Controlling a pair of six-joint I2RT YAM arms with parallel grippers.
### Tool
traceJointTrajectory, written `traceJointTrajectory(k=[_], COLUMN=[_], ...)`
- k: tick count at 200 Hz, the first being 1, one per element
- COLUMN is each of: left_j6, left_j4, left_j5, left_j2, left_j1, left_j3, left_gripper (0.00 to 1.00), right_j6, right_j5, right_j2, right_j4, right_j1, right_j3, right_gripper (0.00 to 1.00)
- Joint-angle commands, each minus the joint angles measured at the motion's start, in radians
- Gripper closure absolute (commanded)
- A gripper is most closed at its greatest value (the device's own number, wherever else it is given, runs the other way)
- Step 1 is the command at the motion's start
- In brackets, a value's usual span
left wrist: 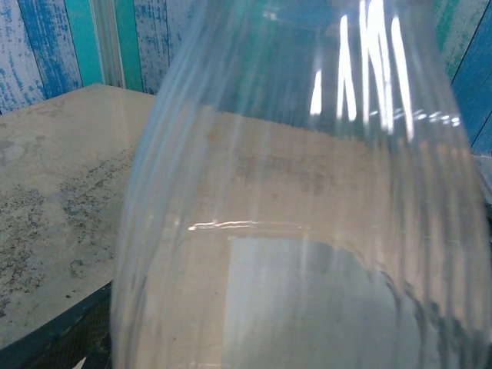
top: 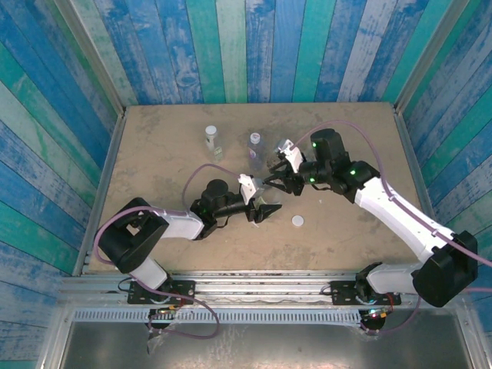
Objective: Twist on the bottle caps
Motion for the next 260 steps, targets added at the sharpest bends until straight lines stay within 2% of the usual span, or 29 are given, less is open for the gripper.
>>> traceJointTrajectory(k=[1, 24, 52, 79, 107, 122, 141, 164, 182, 212, 224, 260], left_j6=[0.003, 0.003, 0.004, -0.002, -0.008, -0.012, -0.021, -0.028, -0.019, -0.004, -0.004, -0.004], left_j4=[0.009, 0.006, -0.004, -0.003, 0.007, 0.02, 0.052, 0.123, 0.144, 0.204, 0.219, 0.242], left_j5=[-0.017, -0.011, -0.004, -0.004, 0.005, 0.007, 0.002, -0.022, -0.039, -0.051, -0.06, -0.055], left_j2=[-0.063, -0.061, -0.06, -0.061, -0.054, -0.044, -0.031, -0.019, -0.013, -0.006, -0.003, 0.014], left_j1=[0.003, 0.003, 0.002, 0.003, 0.002, 0.003, 0.003, 0.002, 0.002, 0.003, 0.002, 0.002], left_j3=[0.025, 0.03, 0.035, 0.035, 0.035, 0.034, 0.028, -0.003, -0.026, -0.066, -0.074, -0.065], left_gripper=[0.18, 0.16, 0.24, 0.25, 0.36, 0.43, 0.42, 0.42, 0.39, 0.39, 0.39, 0.4], right_j6=[-0.037, -0.056, -0.059, -0.071, -0.067, -0.058, -0.026, 0.031, 0.078, 0.181, 0.223, 0.281], right_j5=[0.033, 0.053, 0.048, 0.073, 0.086, 0.091, 0.135, 0.199, 0.204, 0.22, 0.253, 0.257], right_j2=[0.028, 0.045, 0.052, 0.071, 0.078, 0.076, 0.07, 0.049, 0.011, -0.052, -0.075, -0.104], right_j4=[-0.084, -0.106, -0.106, -0.138, -0.145, -0.141, -0.138, -0.121, -0.075, -0.005, 0.012, 0.049], right_j1=[0.014, 0.017, 0.019, 0.02, 0.02, 0.02, 0.02, 0.02, 0.02, 0.02, 0.063, 0.089], right_j3=[0.044, 0.063, 0.072, 0.088, 0.094, 0.098, 0.111, 0.104, 0.064, -0.015, -0.05, -0.12], right_gripper=[0.74, 0.74, 0.74, 0.75, 0.72, 0.67, 0.56, 0.32, 0.23, 0.21, 0.21, 0.3])
